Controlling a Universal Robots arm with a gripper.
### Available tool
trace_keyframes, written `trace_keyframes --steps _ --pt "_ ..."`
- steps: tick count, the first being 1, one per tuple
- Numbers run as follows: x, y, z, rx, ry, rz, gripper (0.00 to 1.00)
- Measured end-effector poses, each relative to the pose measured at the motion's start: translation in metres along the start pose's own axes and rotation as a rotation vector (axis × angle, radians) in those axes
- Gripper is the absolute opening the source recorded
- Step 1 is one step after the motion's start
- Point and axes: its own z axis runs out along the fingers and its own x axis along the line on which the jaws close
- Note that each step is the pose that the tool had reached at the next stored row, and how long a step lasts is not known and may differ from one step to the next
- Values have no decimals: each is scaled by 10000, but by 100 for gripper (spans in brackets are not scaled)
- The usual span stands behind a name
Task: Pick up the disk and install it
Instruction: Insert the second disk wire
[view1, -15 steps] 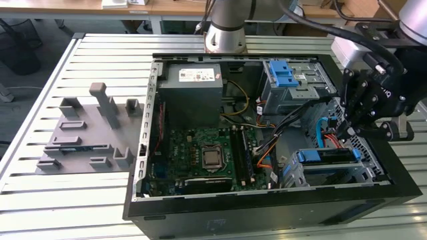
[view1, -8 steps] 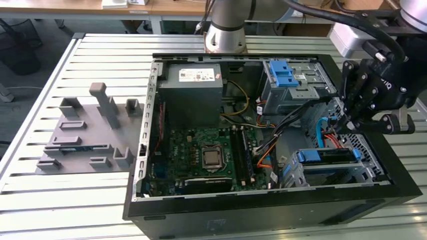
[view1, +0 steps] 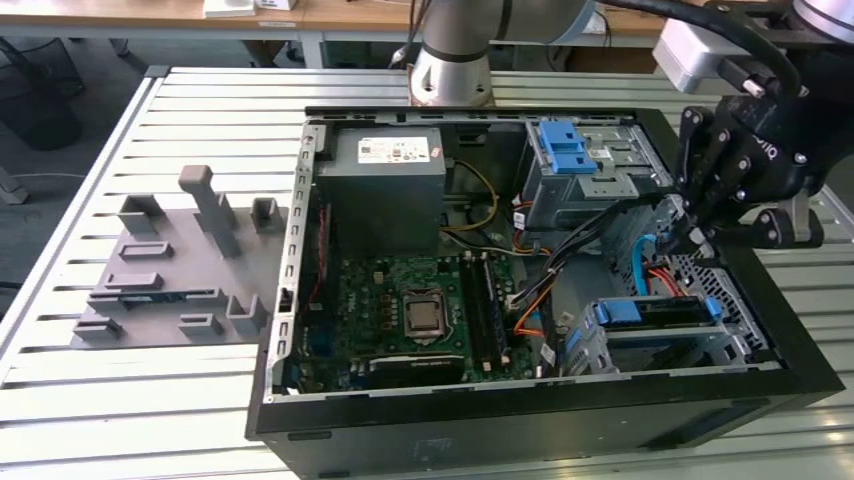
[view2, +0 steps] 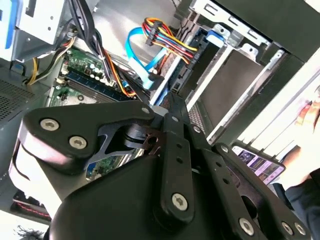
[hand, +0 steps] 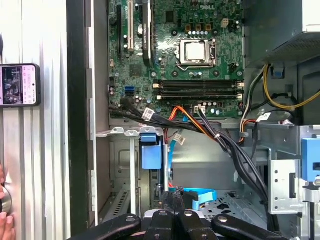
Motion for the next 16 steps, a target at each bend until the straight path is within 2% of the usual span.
trace_keyframes --steps 6,11,16 --pt "-91 3 4 0 -1 0 11" --pt "-94 3 44 0 -16 0 11" --pt "-93 3 95 -4 -162 1 11"
